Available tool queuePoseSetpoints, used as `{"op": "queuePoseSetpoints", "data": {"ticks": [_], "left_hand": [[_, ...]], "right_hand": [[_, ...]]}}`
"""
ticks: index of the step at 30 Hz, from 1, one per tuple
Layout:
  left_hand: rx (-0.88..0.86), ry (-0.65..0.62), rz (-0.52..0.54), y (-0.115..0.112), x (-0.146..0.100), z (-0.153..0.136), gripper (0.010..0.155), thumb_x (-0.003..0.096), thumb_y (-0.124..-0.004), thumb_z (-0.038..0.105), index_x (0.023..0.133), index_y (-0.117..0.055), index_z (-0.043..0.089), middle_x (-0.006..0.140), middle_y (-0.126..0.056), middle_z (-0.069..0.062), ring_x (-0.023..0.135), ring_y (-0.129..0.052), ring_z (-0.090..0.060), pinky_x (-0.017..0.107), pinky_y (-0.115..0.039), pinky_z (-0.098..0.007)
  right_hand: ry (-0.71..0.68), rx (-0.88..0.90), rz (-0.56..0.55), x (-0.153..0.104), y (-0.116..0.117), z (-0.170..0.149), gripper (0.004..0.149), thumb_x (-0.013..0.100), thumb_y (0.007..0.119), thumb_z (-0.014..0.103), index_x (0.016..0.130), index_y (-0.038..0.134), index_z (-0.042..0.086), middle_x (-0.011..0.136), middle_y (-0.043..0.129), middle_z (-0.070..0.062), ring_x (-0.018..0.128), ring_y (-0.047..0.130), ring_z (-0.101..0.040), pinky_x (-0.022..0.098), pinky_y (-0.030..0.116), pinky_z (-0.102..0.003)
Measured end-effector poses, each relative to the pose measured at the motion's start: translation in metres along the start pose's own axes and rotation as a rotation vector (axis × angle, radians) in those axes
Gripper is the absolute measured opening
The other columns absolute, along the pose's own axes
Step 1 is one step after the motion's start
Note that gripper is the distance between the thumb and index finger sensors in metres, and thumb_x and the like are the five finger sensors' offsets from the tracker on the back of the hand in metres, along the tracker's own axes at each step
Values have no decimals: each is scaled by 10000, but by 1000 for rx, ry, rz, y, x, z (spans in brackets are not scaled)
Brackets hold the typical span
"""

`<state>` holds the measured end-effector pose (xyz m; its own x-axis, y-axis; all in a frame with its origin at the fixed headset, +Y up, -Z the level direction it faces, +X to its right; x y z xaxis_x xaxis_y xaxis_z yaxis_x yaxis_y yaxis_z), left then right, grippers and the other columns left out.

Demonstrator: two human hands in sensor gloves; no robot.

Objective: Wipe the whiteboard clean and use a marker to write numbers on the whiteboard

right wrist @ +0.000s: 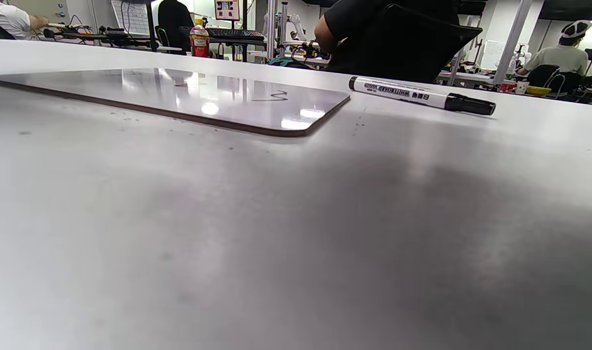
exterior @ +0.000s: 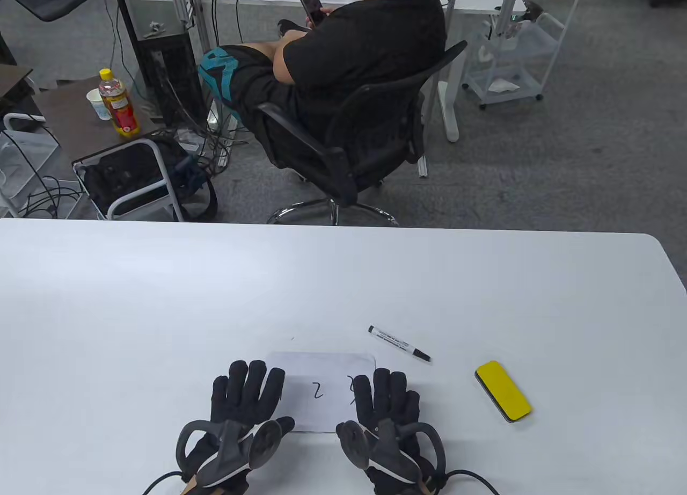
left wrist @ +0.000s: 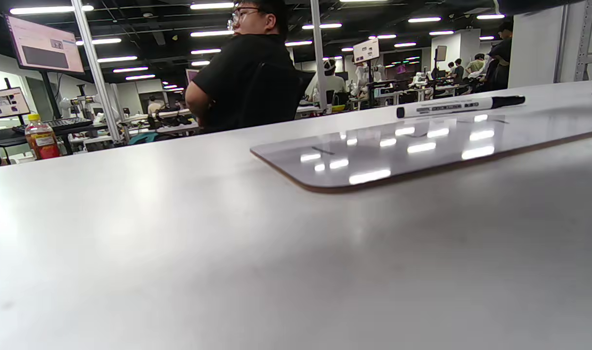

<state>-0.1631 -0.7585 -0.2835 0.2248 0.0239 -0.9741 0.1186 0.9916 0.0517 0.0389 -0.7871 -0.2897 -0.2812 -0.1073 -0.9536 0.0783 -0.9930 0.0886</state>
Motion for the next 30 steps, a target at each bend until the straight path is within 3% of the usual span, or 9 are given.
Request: {"op": "queuePoseSetpoints", "data": {"ticks": [20,26,30], "left_hand": [[-27,7,18,1,-1,-6,840,546,-527,718,1219,-236,308,1288,-265,-108,1190,-265,-450,858,-354,-652],[-30,16,19,2,-1,-9,840,545,-528,718,1219,-237,308,1288,-265,-108,1190,-269,-453,858,-356,-652],[-46,27,21,2,0,-13,849,545,-526,720,1217,-217,302,1288,-267,-109,1189,-272,-455,858,-358,-652]], "right_hand": [[37,75,-39,1,-12,-18,832,598,545,561,1163,194,62,1177,131,-373,1046,166,-607,705,266,-747],[152,166,-95,2,-35,-61,830,601,566,555,1167,211,62,1181,142,-371,1051,183,-604,706,269,-749],[270,91,-111,3,-51,-113,827,594,590,550,1167,221,80,1190,163,-356,1065,207,-592,713,277,-749]]}}
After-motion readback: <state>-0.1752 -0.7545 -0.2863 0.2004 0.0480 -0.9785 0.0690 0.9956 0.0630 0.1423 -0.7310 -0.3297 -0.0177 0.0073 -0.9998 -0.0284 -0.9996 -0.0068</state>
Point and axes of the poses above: the tracker on the back of each hand, its own z axis roughly to the thumb side, its own x axis roughly from the wrist to the fingertips, y = z × x, the point moved 5 cm from there along x, roughly from the wrist to the fingertips
